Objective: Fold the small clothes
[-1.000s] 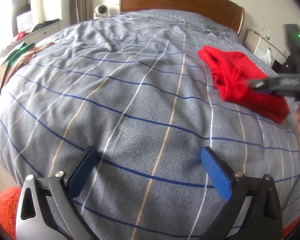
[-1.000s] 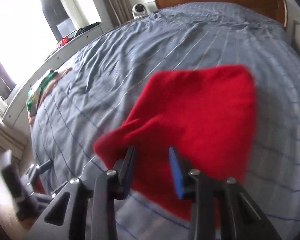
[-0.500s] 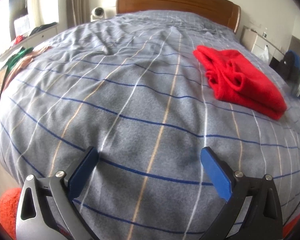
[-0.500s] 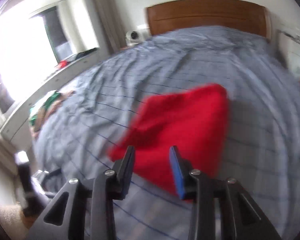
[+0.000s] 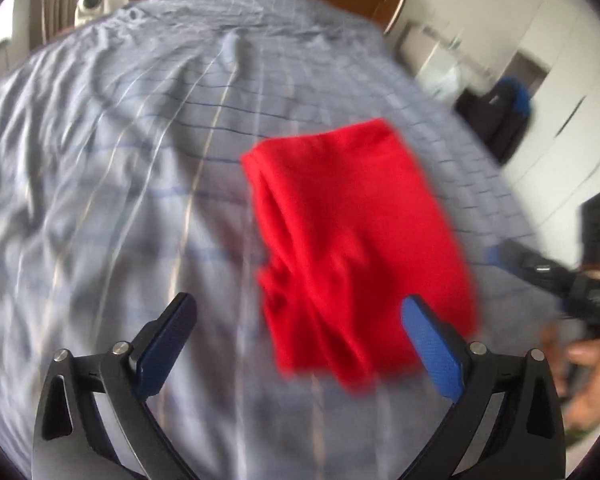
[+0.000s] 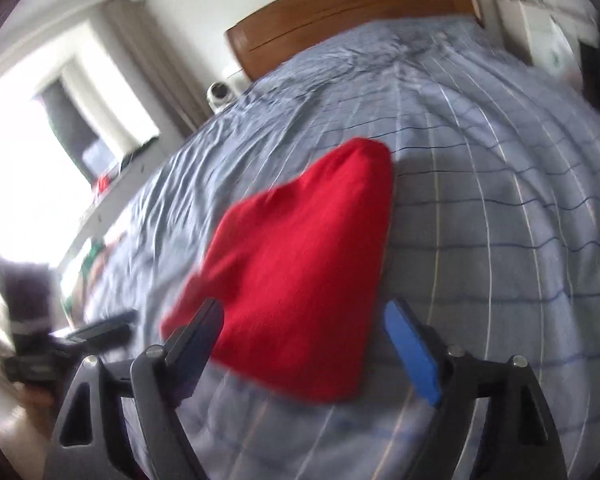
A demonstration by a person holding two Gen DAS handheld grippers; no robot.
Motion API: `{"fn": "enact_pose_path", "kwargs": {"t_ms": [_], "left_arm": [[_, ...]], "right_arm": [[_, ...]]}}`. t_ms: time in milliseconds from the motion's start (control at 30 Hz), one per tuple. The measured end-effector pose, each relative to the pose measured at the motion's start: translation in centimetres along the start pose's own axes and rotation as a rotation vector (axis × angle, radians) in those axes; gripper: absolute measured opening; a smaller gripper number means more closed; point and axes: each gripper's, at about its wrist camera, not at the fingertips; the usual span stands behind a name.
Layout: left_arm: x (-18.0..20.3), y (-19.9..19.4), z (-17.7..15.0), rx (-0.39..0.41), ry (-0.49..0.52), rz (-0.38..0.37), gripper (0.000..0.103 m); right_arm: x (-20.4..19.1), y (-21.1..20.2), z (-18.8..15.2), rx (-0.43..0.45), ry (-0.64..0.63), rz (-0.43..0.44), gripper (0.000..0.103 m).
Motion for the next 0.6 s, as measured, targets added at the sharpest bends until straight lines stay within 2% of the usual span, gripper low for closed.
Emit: {"fn": "enact_pose_path", "kwargs": {"t_ms": [67, 200, 267, 300, 333, 367, 433, 467, 600], "left_arm": [[-0.3, 2.9, 1.2, -0.053, 0.0, 0.055, 0.102], [-1.2, 5.5, 1.7, -0.103, -0.071, 0.047, 0.102], [-1.0, 5.6, 1.5, -0.089, -0.063, 0.057, 0.098], [-0.6, 5.6, 1.3, -0.077, -0.042, 0.063, 0.07], [0.0, 5.6, 1.2, -0.064, -0.012, 0.052, 0.051], [0.5, 5.7, 1.1, -0.067, 0.007, 0.017, 0.027], [1.4, 4.8, 1.7, -0.045, 0.047, 0.056, 0.022], [1.7, 4.0, 2.1, -0.03, 0.054, 0.054, 0.021], [2.5, -1.4, 5.3, 0.1, 0.037, -0.004, 0.02]], "right_arm": [[1.2, 3.0, 1.1, -0.056, 0.067, 0.023, 0.082], [2.4, 8.0, 1.4, -0.111, 0.16, 0.076, 0.082], [2.9, 10.1, 1.2, -0.14, 0.164, 0.041, 0.07], [2.1, 10.7, 1.0, -0.141, 0.1, -0.008, 0.056], [0.5, 10.9, 0.9, -0.124, -0.003, -0.074, 0.045], [-1.4, 10.7, 0.6, -0.101, -0.109, -0.124, 0.04], [-4.7, 10.2, -0.1, -0.048, -0.283, -0.192, 0.034], [-5.8, 9.7, -0.1, -0.021, -0.328, -0.205, 0.033], [-8.5, 5.9, 2.4, 0.112, -0.362, -0.165, 0.031]]}}
Point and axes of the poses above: each gripper's, at about its wrist camera, not at the fingertips, and y roughly the way its jaws point, x to its right, z to its top, and after that the axes turned 3 degrees about x, right-handed
